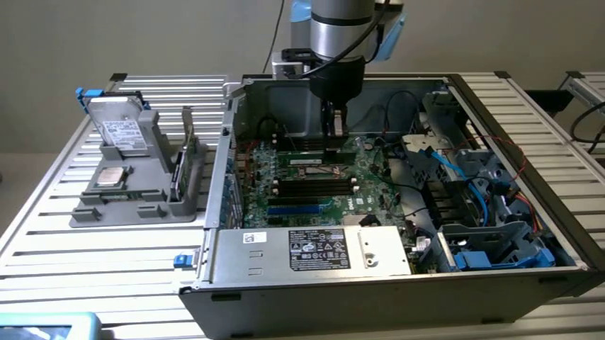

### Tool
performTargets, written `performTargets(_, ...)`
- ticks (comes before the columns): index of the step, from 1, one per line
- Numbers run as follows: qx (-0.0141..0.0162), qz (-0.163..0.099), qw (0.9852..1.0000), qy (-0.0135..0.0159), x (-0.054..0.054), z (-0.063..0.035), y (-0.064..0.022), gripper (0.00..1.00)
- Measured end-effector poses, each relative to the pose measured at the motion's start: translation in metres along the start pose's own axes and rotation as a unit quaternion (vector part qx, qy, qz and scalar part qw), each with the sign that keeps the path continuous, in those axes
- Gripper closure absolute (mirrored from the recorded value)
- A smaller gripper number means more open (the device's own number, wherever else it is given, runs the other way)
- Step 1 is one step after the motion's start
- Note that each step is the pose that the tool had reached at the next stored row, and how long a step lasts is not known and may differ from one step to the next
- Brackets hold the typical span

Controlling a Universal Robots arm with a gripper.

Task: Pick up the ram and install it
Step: 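Insert the ram into the slot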

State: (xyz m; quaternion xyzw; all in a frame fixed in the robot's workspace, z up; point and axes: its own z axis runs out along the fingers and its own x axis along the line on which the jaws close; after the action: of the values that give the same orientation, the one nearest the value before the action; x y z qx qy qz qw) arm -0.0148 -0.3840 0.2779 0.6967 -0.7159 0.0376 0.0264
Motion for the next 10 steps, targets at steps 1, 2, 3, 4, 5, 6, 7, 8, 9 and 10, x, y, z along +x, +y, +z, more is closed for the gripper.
performTargets(1, 0.0, 0.0, 1.0, 0.0002, -0.0001, 0.0009, -0.0001, 0.88)
performTargets(2, -0.0002, 0.0, 1.0, 0.0006, -0.0002, 0.002, -0.0003, 0.88)
performTargets(3, -0.0003, 0.0, 1.0, 0.0009, -0.0003, 0.0031, -0.0004, 0.88)
performTargets(4, -0.0004, 0.0, 1.0, 0.0012, -0.0004, 0.0041, -0.0005, 0.88)
performTargets(5, -0.0006, 0.0, 1.0, 0.0016, -0.0005, 0.0051, -0.0006, 0.88)
performTargets(6, -0.0008, 0.0, 1.0, 0.002, -0.0006, 0.006, -0.0007, 0.88)
performTargets(7, -0.001, 0.0, 1.0, 0.0024, -0.0006, 0.0066, -0.0008, 0.88)
performTargets(8, -0.0011, 0.0, 1.0, 0.0033, -0.0007, 0.0069, -0.0009, 0.88)
performTargets(9, -0.0012, 0.0, 1.0, 0.0045, -0.0007, 0.007, -0.0009, 0.88)
performTargets(10, -0.0012, 0.0, 1.0, 0.0058, -0.0007, 0.0071, -0.0009, 0.88)
